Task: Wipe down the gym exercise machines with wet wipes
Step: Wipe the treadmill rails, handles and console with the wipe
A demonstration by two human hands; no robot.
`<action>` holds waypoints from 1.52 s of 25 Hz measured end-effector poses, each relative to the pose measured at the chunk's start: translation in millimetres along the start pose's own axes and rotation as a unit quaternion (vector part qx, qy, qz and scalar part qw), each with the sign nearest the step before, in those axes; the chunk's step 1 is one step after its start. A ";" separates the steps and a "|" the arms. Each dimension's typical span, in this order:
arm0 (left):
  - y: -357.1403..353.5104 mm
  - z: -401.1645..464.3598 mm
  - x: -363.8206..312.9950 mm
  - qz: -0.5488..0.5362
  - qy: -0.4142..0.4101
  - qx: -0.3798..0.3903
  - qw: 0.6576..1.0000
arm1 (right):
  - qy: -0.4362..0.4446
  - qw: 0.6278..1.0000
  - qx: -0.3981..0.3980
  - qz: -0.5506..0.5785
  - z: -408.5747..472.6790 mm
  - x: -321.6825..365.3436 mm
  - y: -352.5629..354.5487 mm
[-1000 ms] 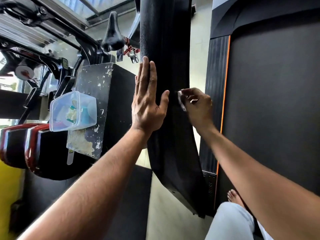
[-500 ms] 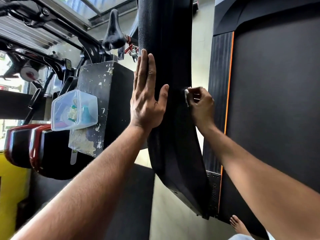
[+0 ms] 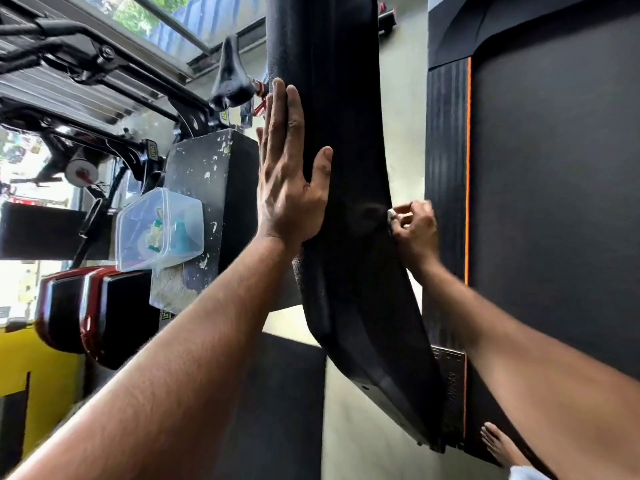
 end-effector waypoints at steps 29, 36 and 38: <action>-10.3 -97.3 -4.0 0.025 -0.006 -0.015 1.000 | 0.009 0.997 0.070 -0.026 -97.7 -58.5 1.8; -8.2 -95.3 -3.9 0.028 0.005 -0.012 1.000 | -0.063 0.992 0.104 0.021 -140.7 -67.8 -4.8; -8.6 -96.0 -4.0 0.031 0.008 -0.009 0.999 | -0.078 0.987 0.120 0.076 -208.0 -59.9 -1.1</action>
Point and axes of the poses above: each hand's wrist, its own z-axis towards the middle knuckle, its own y-axis out of the back of the hand, x = y × z, the point moved 8 cm from there along z, towards the middle knuckle, and after that the axes turned 7 degrees about y, right-handed, at the moved point
